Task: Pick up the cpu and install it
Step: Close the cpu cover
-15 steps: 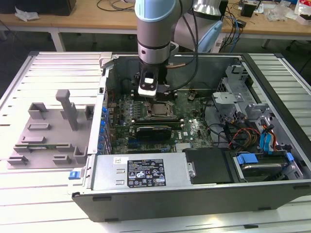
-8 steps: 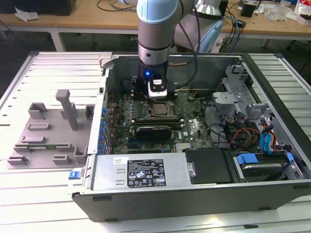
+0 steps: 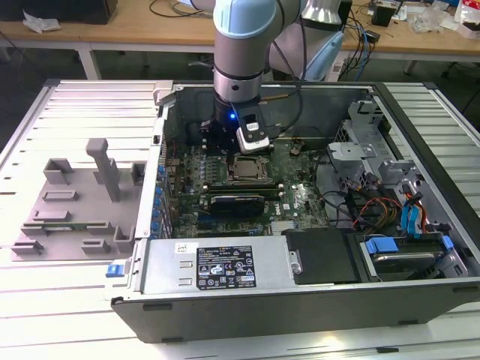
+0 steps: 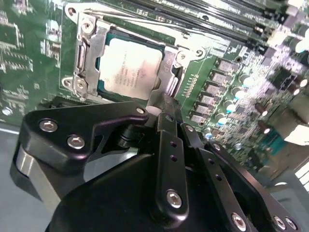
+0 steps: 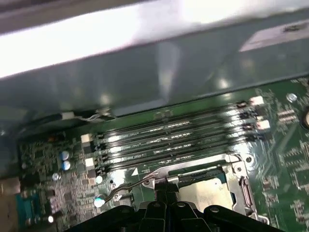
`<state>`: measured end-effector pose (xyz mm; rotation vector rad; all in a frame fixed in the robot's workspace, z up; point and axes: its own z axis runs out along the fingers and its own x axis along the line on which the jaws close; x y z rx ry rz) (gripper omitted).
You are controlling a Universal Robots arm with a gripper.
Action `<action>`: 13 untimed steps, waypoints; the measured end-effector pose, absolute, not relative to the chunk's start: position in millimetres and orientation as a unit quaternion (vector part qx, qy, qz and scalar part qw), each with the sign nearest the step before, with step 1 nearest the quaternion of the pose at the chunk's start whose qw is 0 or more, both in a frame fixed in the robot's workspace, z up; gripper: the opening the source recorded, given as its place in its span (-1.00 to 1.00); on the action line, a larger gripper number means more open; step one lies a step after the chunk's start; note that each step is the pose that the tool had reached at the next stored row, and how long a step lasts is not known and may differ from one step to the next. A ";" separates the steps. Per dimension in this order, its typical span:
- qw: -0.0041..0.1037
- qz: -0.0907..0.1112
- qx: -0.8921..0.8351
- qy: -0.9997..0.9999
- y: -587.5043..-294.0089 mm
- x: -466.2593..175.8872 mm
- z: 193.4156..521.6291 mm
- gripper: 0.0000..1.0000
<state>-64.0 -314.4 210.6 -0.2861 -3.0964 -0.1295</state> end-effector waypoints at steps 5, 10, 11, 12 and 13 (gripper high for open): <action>0.016 -0.041 -0.080 -0.996 -314.3 -63.9 210.4 -0.79; 0.021 -0.038 -0.029 -0.999 -314.5 -63.4 208.7 -0.79; 0.023 -0.037 -0.027 -0.999 -314.9 -62.5 208.6 -0.79; 0.026 -0.037 -0.025 -0.999 -315.7 -60.7 208.4 -0.79; 0.028 -0.036 -0.024 -0.999 -316.5 -57.6 208.2 -0.79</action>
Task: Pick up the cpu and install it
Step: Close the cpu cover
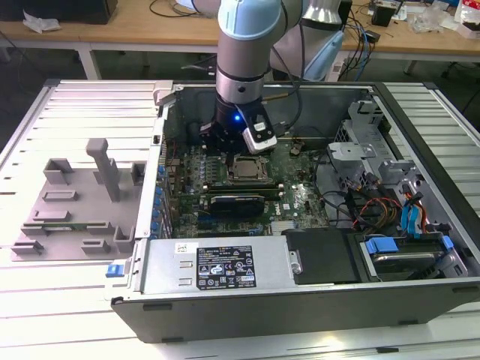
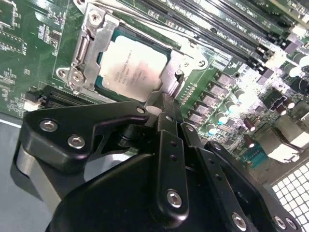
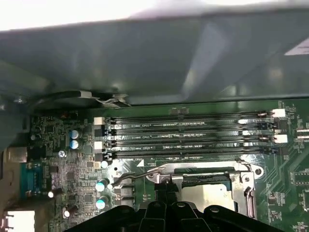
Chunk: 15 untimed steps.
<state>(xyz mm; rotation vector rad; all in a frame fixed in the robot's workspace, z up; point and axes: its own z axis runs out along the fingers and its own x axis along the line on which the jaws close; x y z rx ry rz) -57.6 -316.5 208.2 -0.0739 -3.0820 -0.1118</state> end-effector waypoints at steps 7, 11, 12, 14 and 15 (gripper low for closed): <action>0.030 -0.036 -0.017 -0.999 -316.6 -55.7 206.1 -0.79; 0.030 -0.036 -0.016 -0.999 -316.7 -54.6 203.8 -0.79; 0.030 -0.036 -0.016 -0.999 -316.7 -54.5 203.8 -0.79; 0.030 -0.036 -0.016 -0.999 -316.6 -54.5 203.7 -0.79; 0.030 -0.036 -0.016 -0.999 -316.6 -54.5 203.7 -0.79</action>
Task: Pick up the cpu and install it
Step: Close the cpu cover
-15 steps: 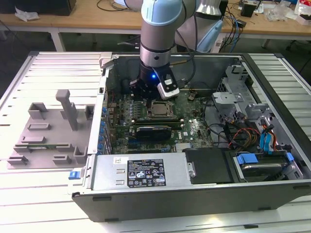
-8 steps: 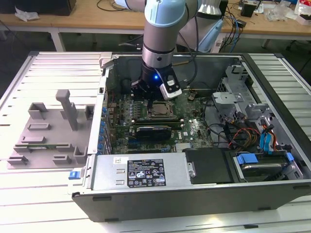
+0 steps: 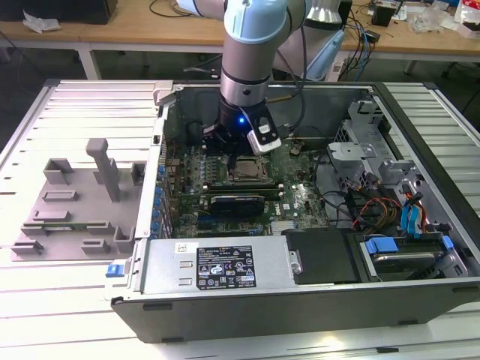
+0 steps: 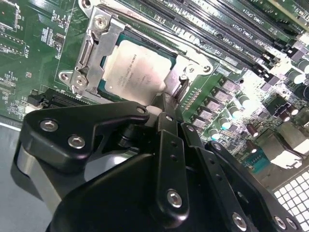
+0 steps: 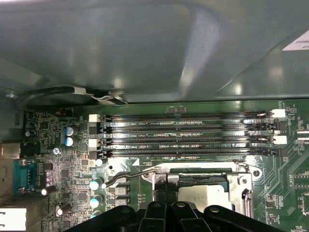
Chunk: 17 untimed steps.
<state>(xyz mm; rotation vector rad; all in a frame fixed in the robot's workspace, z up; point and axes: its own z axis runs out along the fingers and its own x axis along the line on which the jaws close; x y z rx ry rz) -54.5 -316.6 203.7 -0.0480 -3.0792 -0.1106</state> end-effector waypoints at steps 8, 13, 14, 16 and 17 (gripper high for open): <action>0.029 -0.035 0.019 -0.999 -316.7 -54.5 213.0 -0.79; 0.028 -0.035 0.020 -0.999 -317.1 -50.9 212.8 -0.79; 0.028 -0.035 0.020 -0.999 -317.5 -47.9 212.7 -0.79; 0.029 -0.035 0.020 -0.999 -318.3 -42.5 212.8 -0.79; 0.029 -0.035 0.021 -0.999 -318.6 -39.8 212.9 -0.79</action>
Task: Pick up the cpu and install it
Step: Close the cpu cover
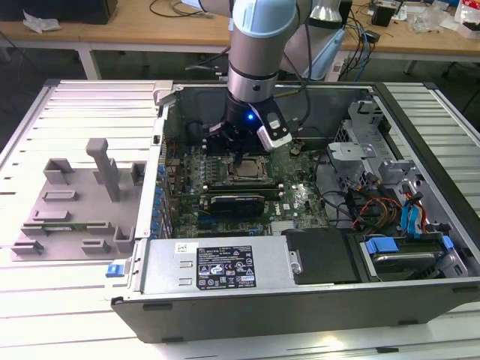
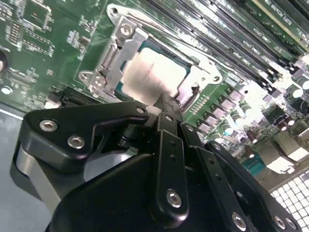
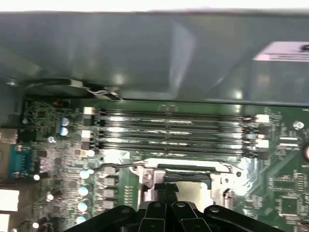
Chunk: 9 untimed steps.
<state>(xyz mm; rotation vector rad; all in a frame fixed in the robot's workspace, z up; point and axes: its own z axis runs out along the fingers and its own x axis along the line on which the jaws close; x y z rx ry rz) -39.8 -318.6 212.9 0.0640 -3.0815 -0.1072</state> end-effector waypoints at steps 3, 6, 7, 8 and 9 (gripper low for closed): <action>0.021 -0.026 0.021 -0.999 -318.4 -40.2 223.7 -0.79; -0.018 -0.023 0.022 -0.999 -318.8 -40.7 223.5 -0.79; -0.019 -0.023 0.022 -0.999 -322.7 -40.7 223.4 -0.79; -0.019 -0.023 0.022 -0.999 -325.8 -40.7 223.4 -0.79; -0.019 -0.023 0.022 -0.999 -330.4 -40.7 223.4 -0.79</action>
